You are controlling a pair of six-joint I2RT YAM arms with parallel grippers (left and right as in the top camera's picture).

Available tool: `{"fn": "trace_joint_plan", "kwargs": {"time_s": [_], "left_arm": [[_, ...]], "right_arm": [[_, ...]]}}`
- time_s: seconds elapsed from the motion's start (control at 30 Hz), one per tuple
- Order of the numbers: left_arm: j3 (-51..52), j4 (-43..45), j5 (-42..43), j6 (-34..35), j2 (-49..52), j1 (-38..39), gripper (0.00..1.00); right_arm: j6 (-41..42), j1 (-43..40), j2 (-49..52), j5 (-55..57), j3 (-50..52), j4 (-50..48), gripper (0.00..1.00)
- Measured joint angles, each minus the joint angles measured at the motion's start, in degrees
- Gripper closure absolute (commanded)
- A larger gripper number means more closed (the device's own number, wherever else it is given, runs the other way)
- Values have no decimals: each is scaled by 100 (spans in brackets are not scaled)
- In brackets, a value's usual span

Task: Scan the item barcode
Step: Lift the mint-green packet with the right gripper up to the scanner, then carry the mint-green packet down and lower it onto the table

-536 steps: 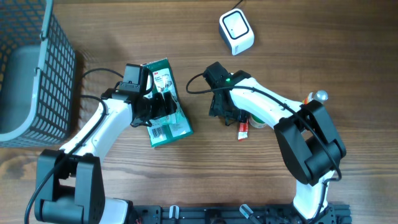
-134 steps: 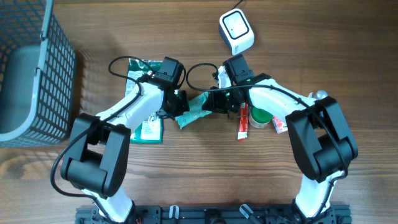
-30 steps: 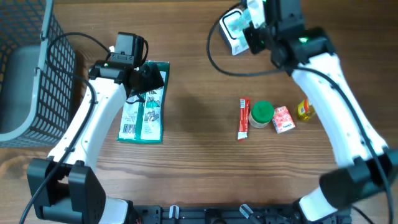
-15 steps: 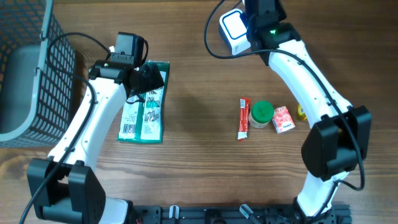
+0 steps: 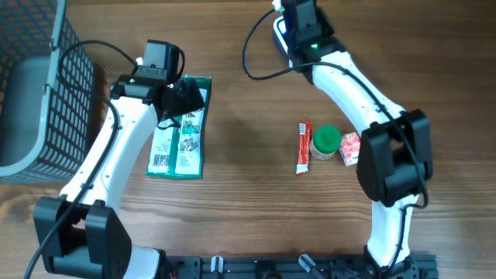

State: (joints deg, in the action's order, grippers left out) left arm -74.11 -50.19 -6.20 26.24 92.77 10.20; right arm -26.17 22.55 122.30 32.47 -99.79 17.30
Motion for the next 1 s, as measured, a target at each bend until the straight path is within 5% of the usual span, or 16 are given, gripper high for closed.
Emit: {"fn": "trace_joint_plan", "kwargs": {"time_s": [0.43, 0.5, 0.8, 1.0], "left_arm": [[0, 0, 0, 0, 0, 0, 0], [0, 2, 0, 0, 0, 0, 0], [0, 2, 0, 0, 0, 0, 0], [0, 0, 0, 0, 0, 0, 0]], "right_arm": [[-72, 474, 44, -275, -7, 741, 89], [-72, 503, 44, -518, -7, 885, 96], [208, 509, 37, -546, -7, 944, 96], [752, 507, -774, -1134, 2, 2223, 96]]}}
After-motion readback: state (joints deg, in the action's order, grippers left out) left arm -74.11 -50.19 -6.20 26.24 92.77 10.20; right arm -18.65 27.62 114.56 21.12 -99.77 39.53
